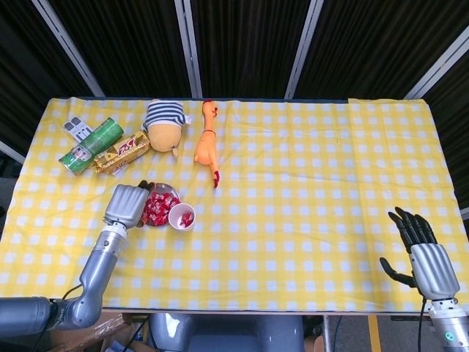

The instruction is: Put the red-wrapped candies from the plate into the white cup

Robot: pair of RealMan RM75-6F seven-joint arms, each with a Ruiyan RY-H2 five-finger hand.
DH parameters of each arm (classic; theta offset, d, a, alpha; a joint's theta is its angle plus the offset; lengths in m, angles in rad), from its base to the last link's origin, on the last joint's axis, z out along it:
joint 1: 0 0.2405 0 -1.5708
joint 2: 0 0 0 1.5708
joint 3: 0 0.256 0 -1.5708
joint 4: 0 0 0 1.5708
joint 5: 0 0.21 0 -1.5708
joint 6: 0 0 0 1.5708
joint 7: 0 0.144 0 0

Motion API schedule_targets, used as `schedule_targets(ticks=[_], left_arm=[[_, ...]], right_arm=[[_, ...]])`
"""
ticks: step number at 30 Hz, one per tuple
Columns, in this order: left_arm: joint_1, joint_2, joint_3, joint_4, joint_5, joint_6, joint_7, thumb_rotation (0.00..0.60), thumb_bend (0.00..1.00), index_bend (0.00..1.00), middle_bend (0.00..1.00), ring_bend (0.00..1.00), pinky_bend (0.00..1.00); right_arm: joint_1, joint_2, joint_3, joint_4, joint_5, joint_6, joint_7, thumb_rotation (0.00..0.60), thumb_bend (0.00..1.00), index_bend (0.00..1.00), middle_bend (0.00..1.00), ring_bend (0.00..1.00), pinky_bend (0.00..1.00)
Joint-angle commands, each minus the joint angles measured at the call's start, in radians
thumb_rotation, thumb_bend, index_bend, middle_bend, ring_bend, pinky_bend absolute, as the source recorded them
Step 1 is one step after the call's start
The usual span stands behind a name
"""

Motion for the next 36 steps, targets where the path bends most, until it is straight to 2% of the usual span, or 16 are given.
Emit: schedule_targets(ticks=[1, 14, 36], left_arm=[[-0.012, -0.024, 0.004, 0.037, -0.026, -0.023, 0.014, 0.6, 0.22, 0.21, 0.23, 0.83, 0.9], [-0.068, -0.122, 0.003, 0.182, -0.071, -0.083, 0.06, 0.6, 0.22, 0.21, 0.23, 0.83, 0.9], [-0.087, -0.168, 0.038, 0.29, -0.074, -0.158, 0.059, 0.6, 0.22, 0.24, 0.23, 0.83, 0.9]], right_arm=[[0.0, -0.001, 0.0, 0.001, 0.001, 0.0, 0.0, 0.6, 0.39, 0.0, 0.0, 0.0, 0.0], [0.0, 0.002, 0.002, 0.002, 0.003, 0.0, 0.012, 0.6, 0.39, 0.0, 0.0, 0.0, 0.0], [0.001, 0.002, 0.004, -0.002, 0.011, -0.006, 0.008, 0.6, 0.39, 0.0, 0.0, 0.0, 0.0]])
